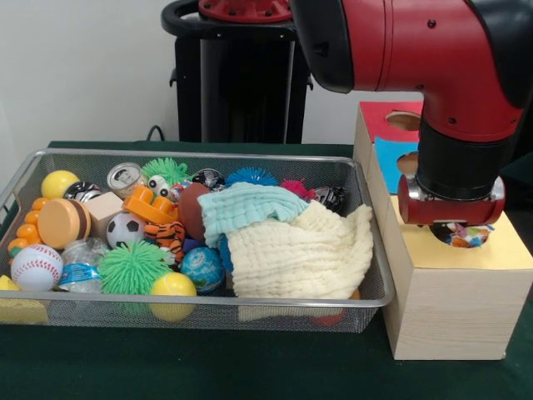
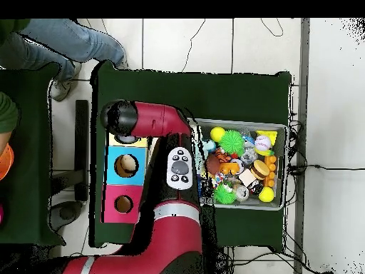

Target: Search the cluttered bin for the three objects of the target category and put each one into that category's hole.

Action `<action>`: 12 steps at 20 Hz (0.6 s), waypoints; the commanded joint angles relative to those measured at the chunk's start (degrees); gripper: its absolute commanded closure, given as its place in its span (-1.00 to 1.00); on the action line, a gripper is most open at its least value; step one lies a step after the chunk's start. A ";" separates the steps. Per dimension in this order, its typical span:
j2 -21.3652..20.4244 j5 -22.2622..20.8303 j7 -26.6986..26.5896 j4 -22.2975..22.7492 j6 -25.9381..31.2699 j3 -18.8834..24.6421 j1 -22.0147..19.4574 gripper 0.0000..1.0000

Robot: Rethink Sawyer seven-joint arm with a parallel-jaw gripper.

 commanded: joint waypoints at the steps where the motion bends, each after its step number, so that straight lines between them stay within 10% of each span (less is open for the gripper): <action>1: -4.54 -6.63 -5.13 2.49 4.12 -0.06 -5.66 1.00; 12: -10.75 -6.88 -2.60 4.18 9.89 0.54 -4.73 1.00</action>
